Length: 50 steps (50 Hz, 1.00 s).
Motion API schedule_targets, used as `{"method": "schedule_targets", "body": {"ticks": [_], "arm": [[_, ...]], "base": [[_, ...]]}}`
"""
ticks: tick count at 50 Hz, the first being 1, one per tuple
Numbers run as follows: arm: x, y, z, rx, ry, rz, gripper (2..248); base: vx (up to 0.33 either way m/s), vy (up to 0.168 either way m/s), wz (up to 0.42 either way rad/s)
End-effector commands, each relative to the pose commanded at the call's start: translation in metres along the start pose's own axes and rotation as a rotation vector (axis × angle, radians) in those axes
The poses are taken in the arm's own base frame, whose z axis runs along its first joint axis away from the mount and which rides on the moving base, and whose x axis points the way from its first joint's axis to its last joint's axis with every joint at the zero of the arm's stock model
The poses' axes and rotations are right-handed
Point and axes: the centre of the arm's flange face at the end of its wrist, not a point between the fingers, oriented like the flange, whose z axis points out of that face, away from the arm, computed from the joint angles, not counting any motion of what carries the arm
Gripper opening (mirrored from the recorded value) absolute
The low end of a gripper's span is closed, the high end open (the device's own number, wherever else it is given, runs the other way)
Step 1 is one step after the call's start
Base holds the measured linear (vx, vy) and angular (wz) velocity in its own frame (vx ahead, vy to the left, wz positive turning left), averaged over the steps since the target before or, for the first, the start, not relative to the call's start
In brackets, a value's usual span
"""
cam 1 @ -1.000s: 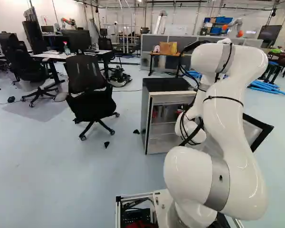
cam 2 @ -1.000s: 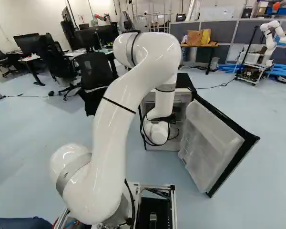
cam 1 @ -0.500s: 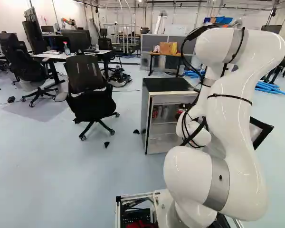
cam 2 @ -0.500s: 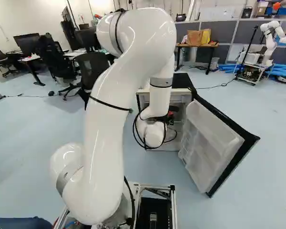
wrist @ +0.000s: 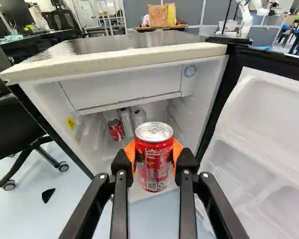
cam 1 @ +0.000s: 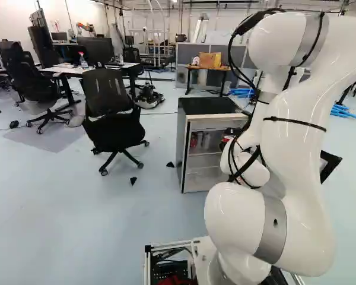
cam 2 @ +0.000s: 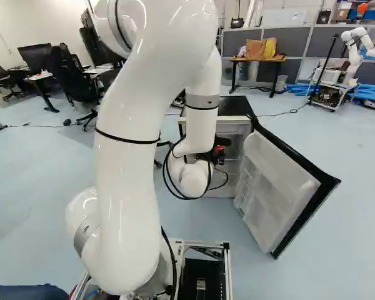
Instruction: Grab a drink from the fridge
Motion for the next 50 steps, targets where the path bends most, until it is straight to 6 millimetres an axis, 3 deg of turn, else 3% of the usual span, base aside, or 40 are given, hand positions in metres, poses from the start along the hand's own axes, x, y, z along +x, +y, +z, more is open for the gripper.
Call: {"method": "schedule_targets", "body": {"ticks": [19,50], "arm": [[0.014,-0.01,-0.027,0.003,0.027,-0.01,93],[0.042,-0.013,-0.039,0.003,0.104,-0.037,93]], "base": [[0.0,0.0,0.0],[0.0,0.0,0.0]]}}
